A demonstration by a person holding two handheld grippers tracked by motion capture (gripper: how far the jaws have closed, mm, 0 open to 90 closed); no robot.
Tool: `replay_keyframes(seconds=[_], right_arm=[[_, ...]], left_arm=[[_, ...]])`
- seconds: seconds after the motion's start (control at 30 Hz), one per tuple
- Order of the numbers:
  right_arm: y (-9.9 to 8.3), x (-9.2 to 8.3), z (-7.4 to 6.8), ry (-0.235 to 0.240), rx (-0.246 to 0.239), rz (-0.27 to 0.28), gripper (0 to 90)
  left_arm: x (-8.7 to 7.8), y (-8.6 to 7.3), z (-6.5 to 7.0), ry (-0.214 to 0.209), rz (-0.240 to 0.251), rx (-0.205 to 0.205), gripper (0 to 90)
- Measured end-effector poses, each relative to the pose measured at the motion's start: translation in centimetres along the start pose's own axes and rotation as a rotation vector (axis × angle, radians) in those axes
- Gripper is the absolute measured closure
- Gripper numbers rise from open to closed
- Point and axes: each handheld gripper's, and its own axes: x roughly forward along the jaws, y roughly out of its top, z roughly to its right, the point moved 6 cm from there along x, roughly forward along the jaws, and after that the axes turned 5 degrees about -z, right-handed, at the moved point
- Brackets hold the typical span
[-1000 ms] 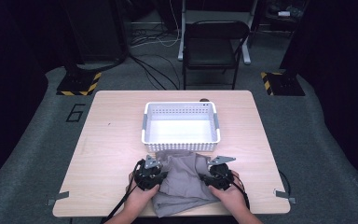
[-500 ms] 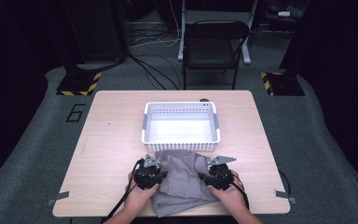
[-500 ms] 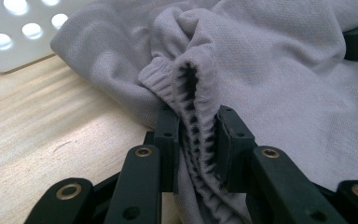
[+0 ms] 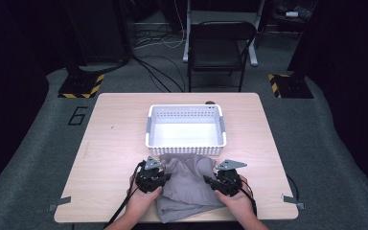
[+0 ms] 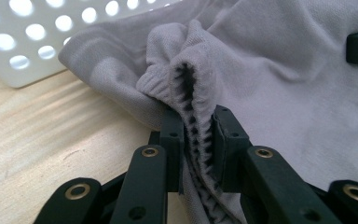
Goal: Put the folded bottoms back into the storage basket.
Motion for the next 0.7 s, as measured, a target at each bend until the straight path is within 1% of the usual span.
replay_keyframes(seconds=[0.03, 0.07, 0.1, 0.13, 0.17, 0.23, 0.27, 0.3, 0.33, 0.43, 0.5, 0.57, 0.6, 0.63, 0.67, 0.7], right_arm=[[0.0, -0.1, 0.0, -0.004, 0.001, 0.0, 71.6], [0.0, -0.2, -0.1, 0.0, 0.0, 0.001, 71.6], [0.1, -0.2, -0.2, -0.004, 0.009, 0.004, 71.6], [0.1, -0.3, -0.2, -0.002, -0.004, 0.006, 71.6], [0.2, -0.5, -0.3, 0.001, 0.004, 0.012, 71.6], [0.3, -0.6, -0.4, 0.001, 0.0, 0.019, 71.6], [0.4, -0.8, -0.6, 0.002, 0.003, 0.027, 71.6], [0.4, -0.9, -0.6, 0.002, 0.005, 0.024, 71.6], [0.5, -1.0, -0.6, 0.002, -0.002, 0.033, 71.6], [0.5, -1.1, -0.5, 0.003, 0.009, 0.034, 71.5], [0.5, -1.2, -0.4, 0.003, 0.014, 0.037, 71.4], [0.6, -1.4, -0.4, 0.005, 0.039, 0.041, 71.4], [0.6, -1.4, -0.3, 0.003, 0.035, 0.042, 71.4], [0.6, -1.5, -0.3, 0.005, 0.043, 0.045, 71.4], [0.7, -1.6, -0.3, 0.008, 0.047, 0.046, 71.4], [0.8, -1.8, -0.4, 0.012, 0.057, 0.05, 71.4]], left_arm=[[-0.1, 0.0, 0.1, -0.002, 0.003, -0.009, 76.7], [-0.2, 0.1, 0.0, -0.001, -0.001, 0.013, 76.8], [-0.3, 0.2, 0.2, -0.003, 0.008, 0.006, 77.0], [-0.4, 0.3, 0.3, -0.004, 0.009, 0.005, 77.1], [-0.5, 0.4, 0.3, -0.003, 0.013, 0.013, 77.2], [-0.8, 0.5, 0.4, -0.007, 0.021, 0.011, 77.3], [-1.0, 0.6, 0.3, -0.01, 0.021, 0.016, 77.3], [-1.0, 0.7, 0.4, -0.015, 0.033, -0.001, 77.4], [-1.1, 0.8, 0.4, -0.01, 0.038, 0.001, 77.4], [-1.5, 0.9, 0.2, -0.013, 0.039, 0.011, 77.4], [-1.7, 1.0, 0.2, -0.015, 0.049, -0.002, 77.5], [-1.9, 1.2, 0.3, -0.011, 0.055, -0.005, 77.6], [-2.0, 1.2, 0.3, -0.013, 0.055, -0.007, 77.6], [-2.2, 1.3, 0.2, -0.014, 0.057, 0.002, 77.7], [-2.3, 1.4, 0.3, -0.021, 0.066, -0.009, 77.7], [-2.5, 1.5, 0.3, -0.022, 0.068, -0.004, 77.8]])
